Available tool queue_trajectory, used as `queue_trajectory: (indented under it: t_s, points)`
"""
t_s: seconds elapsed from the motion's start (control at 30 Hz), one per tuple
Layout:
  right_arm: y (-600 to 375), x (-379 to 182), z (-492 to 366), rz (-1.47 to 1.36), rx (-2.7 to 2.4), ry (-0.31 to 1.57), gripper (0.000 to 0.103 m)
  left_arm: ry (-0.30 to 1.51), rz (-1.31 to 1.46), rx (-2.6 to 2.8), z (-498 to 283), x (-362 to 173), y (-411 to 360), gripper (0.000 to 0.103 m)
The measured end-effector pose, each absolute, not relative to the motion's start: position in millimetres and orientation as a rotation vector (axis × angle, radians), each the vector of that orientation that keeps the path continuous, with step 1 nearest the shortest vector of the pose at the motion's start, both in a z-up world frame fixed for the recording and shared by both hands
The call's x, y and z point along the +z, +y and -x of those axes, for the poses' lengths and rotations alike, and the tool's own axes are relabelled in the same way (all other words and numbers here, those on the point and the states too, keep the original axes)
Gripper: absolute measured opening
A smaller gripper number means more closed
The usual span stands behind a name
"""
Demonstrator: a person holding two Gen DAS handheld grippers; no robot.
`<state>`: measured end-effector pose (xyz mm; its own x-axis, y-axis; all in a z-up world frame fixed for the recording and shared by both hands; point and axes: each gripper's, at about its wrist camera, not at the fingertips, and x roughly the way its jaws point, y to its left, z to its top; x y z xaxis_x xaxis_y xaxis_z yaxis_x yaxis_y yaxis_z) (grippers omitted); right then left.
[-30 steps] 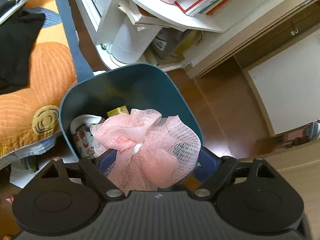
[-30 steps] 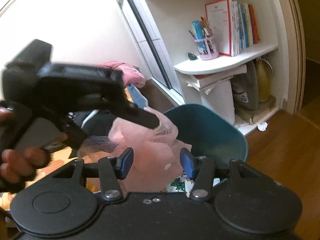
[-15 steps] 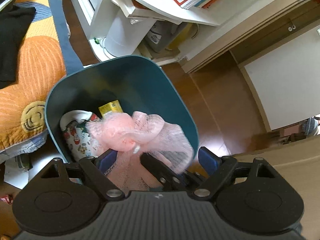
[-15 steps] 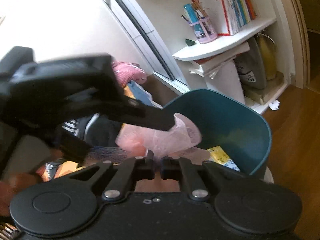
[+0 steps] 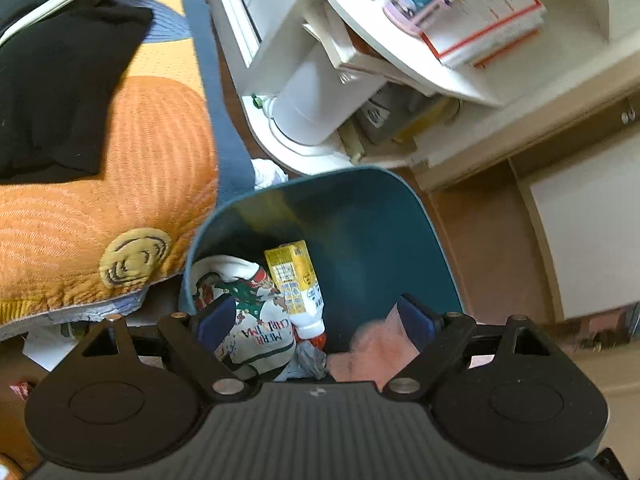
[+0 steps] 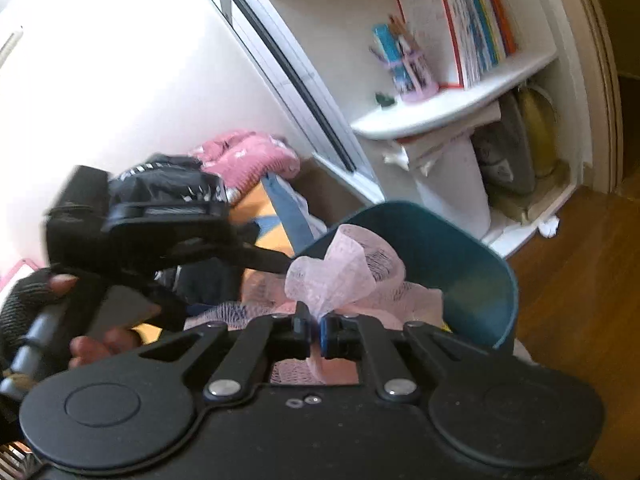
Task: Collect trash
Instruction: 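Move both tools down under the bed edge toward the floor wrappers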
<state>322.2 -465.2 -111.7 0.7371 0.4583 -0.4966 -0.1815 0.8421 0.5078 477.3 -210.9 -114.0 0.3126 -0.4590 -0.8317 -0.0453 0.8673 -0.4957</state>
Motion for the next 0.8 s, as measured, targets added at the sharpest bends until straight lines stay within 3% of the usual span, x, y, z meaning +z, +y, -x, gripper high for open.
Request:
queue_trajectory:
  t_s: [0.13, 0.23, 0.8]
  points:
    - [-448, -125, -343, -0.342, 0.291, 0.735, 0.038, 1.22, 0.493, -0.298, -470, -110, -205, 0.088]
    - [-439, -125, -340, -0.264, 0.271, 0.728, 0.043, 1.209, 0.487, -0.314, -461, -104, -200, 0.088]
    - [-372, -67, -278, -0.222, 0.41, 0.698, 0.047, 0.991, 0.404, -0.276, -336, -21, -87, 0.088]
